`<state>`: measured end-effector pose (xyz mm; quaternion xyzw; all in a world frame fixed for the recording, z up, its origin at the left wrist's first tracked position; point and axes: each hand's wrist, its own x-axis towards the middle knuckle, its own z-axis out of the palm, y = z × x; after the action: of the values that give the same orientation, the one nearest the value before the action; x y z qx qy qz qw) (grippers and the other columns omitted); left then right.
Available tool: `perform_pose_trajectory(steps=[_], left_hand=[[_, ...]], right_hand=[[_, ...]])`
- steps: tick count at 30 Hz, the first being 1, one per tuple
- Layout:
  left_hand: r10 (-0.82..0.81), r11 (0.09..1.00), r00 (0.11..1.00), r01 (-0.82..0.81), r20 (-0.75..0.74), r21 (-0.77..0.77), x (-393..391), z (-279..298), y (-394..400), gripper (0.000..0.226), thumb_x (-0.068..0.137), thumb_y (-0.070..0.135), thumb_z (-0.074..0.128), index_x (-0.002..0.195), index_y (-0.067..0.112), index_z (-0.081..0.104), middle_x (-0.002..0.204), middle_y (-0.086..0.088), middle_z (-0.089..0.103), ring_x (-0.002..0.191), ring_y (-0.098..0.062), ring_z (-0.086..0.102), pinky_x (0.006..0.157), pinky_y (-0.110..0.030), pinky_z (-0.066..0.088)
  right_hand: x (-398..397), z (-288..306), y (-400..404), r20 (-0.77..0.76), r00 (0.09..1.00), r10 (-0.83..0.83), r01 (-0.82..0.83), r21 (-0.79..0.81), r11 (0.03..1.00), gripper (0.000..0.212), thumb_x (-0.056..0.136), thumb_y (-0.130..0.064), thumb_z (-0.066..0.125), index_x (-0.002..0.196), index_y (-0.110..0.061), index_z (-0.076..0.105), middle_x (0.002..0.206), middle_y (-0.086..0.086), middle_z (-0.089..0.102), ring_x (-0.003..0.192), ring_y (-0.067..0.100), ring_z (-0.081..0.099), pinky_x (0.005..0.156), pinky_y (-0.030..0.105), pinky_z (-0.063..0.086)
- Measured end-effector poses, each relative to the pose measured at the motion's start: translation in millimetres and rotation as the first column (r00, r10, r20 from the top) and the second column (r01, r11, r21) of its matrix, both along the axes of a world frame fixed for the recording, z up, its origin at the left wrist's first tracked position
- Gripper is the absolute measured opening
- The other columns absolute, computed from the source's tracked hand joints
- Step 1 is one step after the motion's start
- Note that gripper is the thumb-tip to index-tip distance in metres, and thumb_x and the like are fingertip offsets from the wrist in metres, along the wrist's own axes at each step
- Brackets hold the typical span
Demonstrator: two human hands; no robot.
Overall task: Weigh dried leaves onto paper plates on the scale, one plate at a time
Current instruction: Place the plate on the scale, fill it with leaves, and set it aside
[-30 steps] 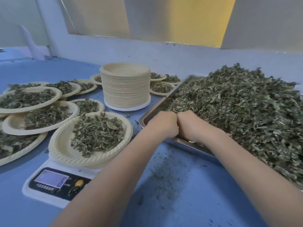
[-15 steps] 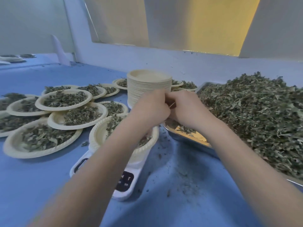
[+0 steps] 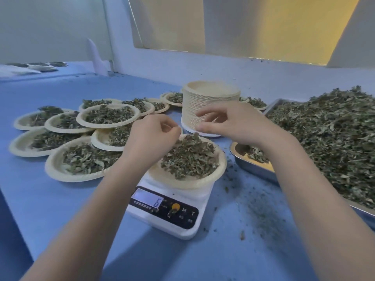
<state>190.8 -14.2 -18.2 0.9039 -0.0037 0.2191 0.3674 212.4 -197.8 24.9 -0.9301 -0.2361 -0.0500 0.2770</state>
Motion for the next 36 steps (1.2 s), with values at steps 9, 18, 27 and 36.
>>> perform_pose_trajectory(steps=[9, 18, 27, 36], left_hand=[[0.17, 0.934, 0.972, -0.107, 0.161, -0.341, -8.0, -34.1, 16.3, 0.021, 0.085, 0.021, 0.059, 0.074, 0.038, 0.066, 0.076, 0.021, 0.066, 0.069, 0.007, 0.055, 0.065, -0.009, 0.041], [0.172, 0.915, 0.983, -0.134, 0.069, -0.38, -14.9, -41.2, 33.1, 0.013, 0.086, 0.022, 0.06, 0.084, 0.031, 0.069, 0.073, 0.011, 0.065, 0.068, -0.004, 0.056, 0.073, -0.037, 0.056], [0.16, 0.931, 0.986, -0.134, 0.051, -0.338, -12.6, -46.3, 32.4, 0.013, 0.086, 0.021, 0.06, 0.084, 0.031, 0.068, 0.069, 0.017, 0.062, 0.061, 0.013, 0.052, 0.052, -0.005, 0.037], [0.171, 0.934, 0.985, -0.153, 0.029, -0.323, -10.3, -48.0, 33.3, 0.011, 0.086, 0.023, 0.059, 0.083, 0.03, 0.067, 0.071, 0.013, 0.063, 0.059, 0.009, 0.052, 0.056, -0.016, 0.04]], right_hand=[[5.3, -5.0, -3.6, -0.023, 0.999, 0.043, -0.042, 0.04, 0.998, 0.024, 0.082, -0.046, 0.067, 0.104, -0.035, 0.07, 0.096, -0.02, 0.068, 0.088, -0.014, 0.058, 0.067, 0.0, 0.042], [5.6, -1.2, -11.6, -0.077, 0.991, 0.107, -0.094, 0.157, 0.983, 0.018, 0.082, -0.046, 0.067, 0.098, -0.039, 0.072, 0.093, -0.022, 0.071, 0.085, -0.008, 0.065, 0.064, -0.001, 0.043], [6.7, -4.3, -12.1, -0.142, 0.983, 0.118, -0.11, 0.066, 0.992, 0.021, 0.078, -0.049, 0.067, 0.098, -0.042, 0.07, 0.088, -0.024, 0.071, 0.084, -0.01, 0.064, 0.077, 0.012, 0.042], [5.2, -4.9, -14.1, -0.125, 0.992, 0.03, -0.024, 0.048, 0.999, 0.029, 0.073, -0.058, 0.067, 0.098, -0.044, 0.069, 0.092, -0.022, 0.07, 0.093, 0.027, 0.069, 0.089, 0.05, 0.053]])
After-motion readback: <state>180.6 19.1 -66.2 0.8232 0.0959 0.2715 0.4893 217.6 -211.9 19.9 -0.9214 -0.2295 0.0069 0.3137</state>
